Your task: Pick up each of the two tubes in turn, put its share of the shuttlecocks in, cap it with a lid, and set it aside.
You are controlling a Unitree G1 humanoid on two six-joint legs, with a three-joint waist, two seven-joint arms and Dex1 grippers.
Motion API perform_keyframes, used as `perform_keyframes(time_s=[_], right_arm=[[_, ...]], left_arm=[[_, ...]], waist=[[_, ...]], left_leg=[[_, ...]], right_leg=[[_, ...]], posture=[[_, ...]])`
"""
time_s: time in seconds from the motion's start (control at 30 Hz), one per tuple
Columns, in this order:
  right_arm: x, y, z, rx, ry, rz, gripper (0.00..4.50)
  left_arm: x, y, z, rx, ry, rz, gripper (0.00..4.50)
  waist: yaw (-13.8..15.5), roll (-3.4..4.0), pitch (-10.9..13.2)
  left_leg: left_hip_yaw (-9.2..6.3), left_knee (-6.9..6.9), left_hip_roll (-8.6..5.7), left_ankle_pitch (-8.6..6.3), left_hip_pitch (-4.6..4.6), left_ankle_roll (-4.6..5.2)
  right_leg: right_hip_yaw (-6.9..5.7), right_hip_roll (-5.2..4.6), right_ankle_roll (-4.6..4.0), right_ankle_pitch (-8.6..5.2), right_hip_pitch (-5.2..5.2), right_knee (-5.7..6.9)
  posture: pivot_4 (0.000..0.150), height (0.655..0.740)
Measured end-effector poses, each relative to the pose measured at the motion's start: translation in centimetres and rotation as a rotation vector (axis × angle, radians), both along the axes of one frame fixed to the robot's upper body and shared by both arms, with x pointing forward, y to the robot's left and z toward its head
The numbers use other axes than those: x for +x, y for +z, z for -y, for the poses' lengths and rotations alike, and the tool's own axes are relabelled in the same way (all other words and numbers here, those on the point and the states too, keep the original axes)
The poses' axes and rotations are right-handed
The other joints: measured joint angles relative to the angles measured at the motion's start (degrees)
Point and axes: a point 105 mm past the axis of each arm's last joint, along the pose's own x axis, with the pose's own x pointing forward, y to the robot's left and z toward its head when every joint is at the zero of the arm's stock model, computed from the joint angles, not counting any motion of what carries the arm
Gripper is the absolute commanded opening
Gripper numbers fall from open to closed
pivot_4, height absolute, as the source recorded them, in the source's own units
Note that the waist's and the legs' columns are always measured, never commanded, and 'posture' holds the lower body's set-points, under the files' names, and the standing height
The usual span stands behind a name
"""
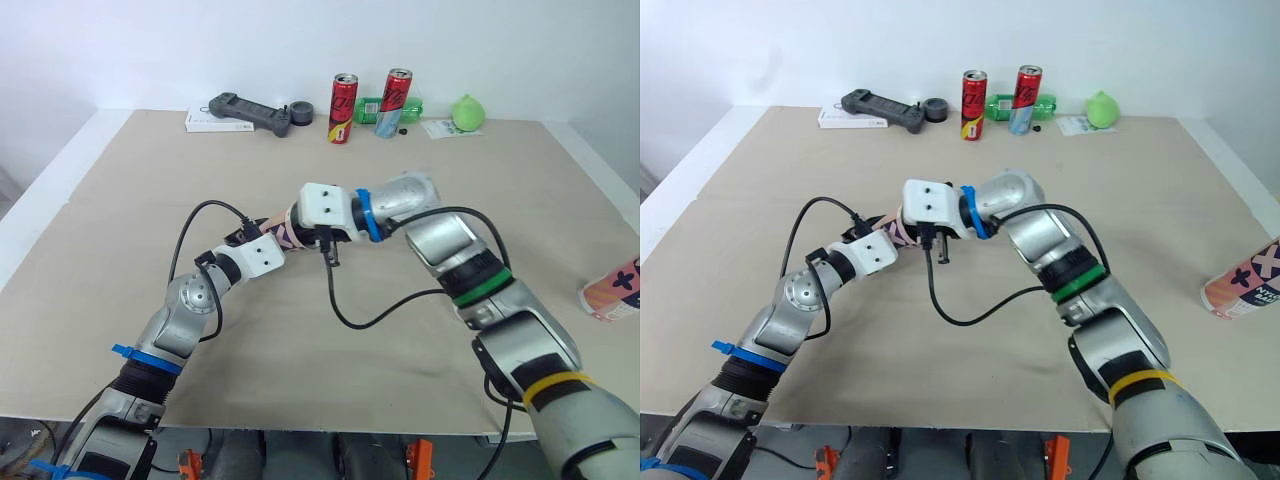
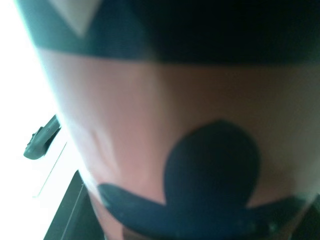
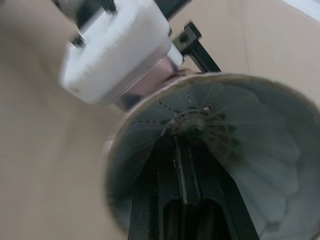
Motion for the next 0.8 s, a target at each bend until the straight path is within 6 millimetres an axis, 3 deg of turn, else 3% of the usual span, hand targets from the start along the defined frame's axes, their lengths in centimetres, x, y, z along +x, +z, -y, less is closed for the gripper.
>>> perform_keyframes(time_s=[0.2, 0.37, 0.47, 0.57, 0.7, 0.73, 0.8], right_arm=[[0.0, -0.4, -1.3, -0.063, 0.048, 0.084, 0.03], [-0.1, 0.0, -0.9, -0.022, 0.046, 0.048, 0.03], [-0.8, 1.5, 0.1, 0.025, 0.058, 0.016, 0.89], [-1.6, 3.7, 1.4, 0.067, 0.072, 0.013, 2.27], [-2.2, 5.1, 3.7, 0.096, 0.041, -0.017, 4.21], [-2.5, 5.7, 3.9, 0.114, 0.045, -0.018, 4.47], [-3.3, 6.9, 4.6, 0.157, 0.049, -0.026, 4.47]], left_arm=[[-0.1, -0.2, -0.4, -0.004, 0.020, -0.005, 2.45], [-0.1, -0.1, -0.3, -0.010, 0.018, -0.003, 2.45], [-0.2, 0.1, -0.1, -0.017, 0.016, 0.007, 2.45], [-0.2, 0.3, -0.2, -0.025, 0.019, 0.013, 2.45], [-0.1, 0.5, -0.1, -0.050, 0.015, 0.014, 2.45], [-0.1, 0.5, -0.1, -0.053, 0.015, 0.011, 2.45], [-0.1, 0.7, 0.6, -0.089, -0.001, 0.009, 2.45]], waist=[[-0.03, 0.00, -0.01], [-0.02, 0.00, 0.00], [0.08, 0.00, 0.00], [0.07, 0.00, 0.00], [0.05, 0.00, 0.00], [0.04, 0.00, 0.00], [0.05, 0.00, 0.00]], left_leg=[[-0.02, 0.01, 0.03, 0.01, 0.02, -0.02], [-0.03, 0.01, 0.03, 0.09, 0.02, -0.14], [-0.06, 0.00, 0.02, 0.09, 0.00, -0.15], [-0.07, 0.00, 0.01, 0.09, -0.03, -0.15], [-0.07, 0.01, 0.02, 0.09, -0.02, -0.15], [-0.06, 0.01, 0.02, 0.09, -0.02, -0.15], [-0.07, 0.00, 0.02, 0.09, -0.03, -0.15]], right_leg=[[-0.03, 0.02, -0.03, 0.03, 0.00, 0.02], [-0.06, 0.01, -0.04, 0.07, 0.00, 0.03], [-0.06, 0.01, -0.03, 0.07, 0.00, 0.03], [-0.06, 0.01, -0.03, 0.06, 0.00, 0.03], [-0.06, 0.00, -0.03, 0.06, -0.01, 0.03], [-0.06, 0.00, -0.03, 0.06, -0.01, 0.03], [-0.06, 0.00, -0.03, 0.06, -0.01, 0.03]], posture=[[0.150, 0.7400], [0.150, 0.7400], [0.150, 0.7400], [0.150, 0.7400], [0.150, 0.7400], [0.150, 0.7400], [0.150, 0.7400]])
